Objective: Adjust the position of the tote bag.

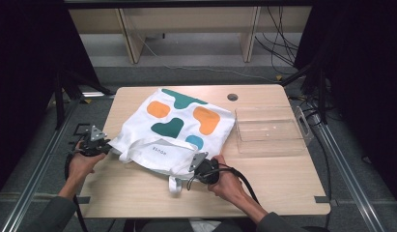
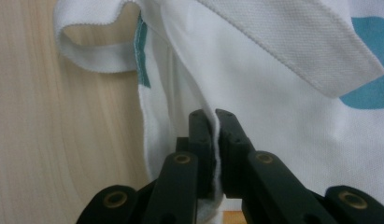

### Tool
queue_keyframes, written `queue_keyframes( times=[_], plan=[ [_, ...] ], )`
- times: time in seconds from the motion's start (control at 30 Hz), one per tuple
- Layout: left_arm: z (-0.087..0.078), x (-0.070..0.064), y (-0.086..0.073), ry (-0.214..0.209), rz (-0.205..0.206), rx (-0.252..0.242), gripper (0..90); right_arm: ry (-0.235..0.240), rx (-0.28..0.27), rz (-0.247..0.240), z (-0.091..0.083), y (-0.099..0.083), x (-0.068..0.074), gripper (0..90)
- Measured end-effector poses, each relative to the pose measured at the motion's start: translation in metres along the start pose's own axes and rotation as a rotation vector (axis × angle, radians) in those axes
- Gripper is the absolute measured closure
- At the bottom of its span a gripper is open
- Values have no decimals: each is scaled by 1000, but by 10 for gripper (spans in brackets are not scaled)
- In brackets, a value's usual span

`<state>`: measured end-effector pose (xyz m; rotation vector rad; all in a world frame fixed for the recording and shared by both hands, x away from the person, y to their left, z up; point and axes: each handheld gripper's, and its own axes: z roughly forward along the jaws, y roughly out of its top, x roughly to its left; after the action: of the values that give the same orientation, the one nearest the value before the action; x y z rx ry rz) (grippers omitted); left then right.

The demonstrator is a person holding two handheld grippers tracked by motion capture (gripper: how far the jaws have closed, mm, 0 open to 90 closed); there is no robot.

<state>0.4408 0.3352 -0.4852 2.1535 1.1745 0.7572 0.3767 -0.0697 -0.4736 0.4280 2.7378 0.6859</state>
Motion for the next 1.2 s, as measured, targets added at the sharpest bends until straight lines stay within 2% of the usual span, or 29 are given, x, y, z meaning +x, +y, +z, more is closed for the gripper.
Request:
queue_keyframes(
  times=[0.07,0.1,0.13,0.17,0.2,0.23,0.27,0.3,0.33,0.37,0.4,0.43,0.47,0.5,0.53,0.57,0.6,0.63,0.67,0.7,0.73,0.8,0.9,0.93,0.97,1.0,1.1,1.13,1.2],
  plan=[
    [-15,-5,1,-3,23,-8,840,-10,-5,-11,-1,0,-2,857],
    [-15,-5,1,-3,23,-8,840,-13,-1,-9,-1,-1,-3,857],
    [-28,-16,0,3,46,2,840,-15,6,7,-3,-2,-2,857],
    [-33,-20,-2,12,65,8,841,-20,4,12,-4,-4,-4,857],
    [-33,-20,-2,12,65,8,841,-20,4,12,-4,-4,-4,857],
    [-48,-35,-8,-7,70,29,840,-30,4,17,-9,-8,-7,857],
    [-48,-35,-8,-7,70,29,840,-34,1,6,-12,-10,-9,857],
    [-60,-47,-15,-18,82,46,837,-39,2,6,-15,-14,-11,857],
    [-60,-47,-15,-18,82,46,835,-39,2,6,-15,-14,-11,857],
    [-66,-55,-17,-28,83,44,831,-48,2,38,-24,-23,-14,857],
    [-78,-70,-21,-55,107,59,826,-61,-4,28,-28,-28,-18,857],
    [-78,-70,-21,-55,107,59,818,-61,-4,28,-28,-28,-18,857],
    [-82,-76,-23,-63,112,69,807,-52,-21,35,-36,-39,-24,856],
    [-82,-85,-25,-82,109,81,786,-58,-33,62,-38,-45,-26,854],
    [-82,-85,-25,-82,109,81,751,-58,-33,62,-38,-45,-26,854],
    [-81,-89,-25,-80,134,99,751,-69,-37,87,-40,-49,-27,850],
    [-73,-94,-24,-72,156,114,629,-69,-36,91,-41,-56,-31,839],
    [-71,-94,-22,-68,160,126,582,-72,-43,68,-40,-57,-33,832],
    [-68,-93,-21,-61,158,143,521,-70,-35,93,-40,-58,-31,818],
    [-68,-93,-21,-61,158,143,462,-71,-27,89,-39,-57,-31,809],
    [-60,-91,-20,-30,128,137,446,-73,-24,71,-37,-56,-32,798],
    [-57,-89,-18,-44,147,151,434,-66,-12,74,-35,-55,-33,764],
    [-47,-84,-17,-75,135,144,410,-66,-4,105,-31,-56,-31,733],
    [-47,-84,-17,-75,135,144,418,-55,-1,105,-29,-55,-31,724],
    [-45,-81,-16,-90,107,132,418,-55,-1,105,-29,-55,-31,724],
    [-41,-78,-13,-98,109,115,479,-59,5,101,-25,-54,-32,711],
    [-38,-77,-12,-113,110,106,653,-70,10,100,-22,-53,-31,699],
    [-40,-75,-10,-112,133,107,747,-55,26,113,-18,-53,-30,693],
    [-45,-76,-8,-107,162,129,805,-60,34,94,-17,-52,-30,694]
  ],
)
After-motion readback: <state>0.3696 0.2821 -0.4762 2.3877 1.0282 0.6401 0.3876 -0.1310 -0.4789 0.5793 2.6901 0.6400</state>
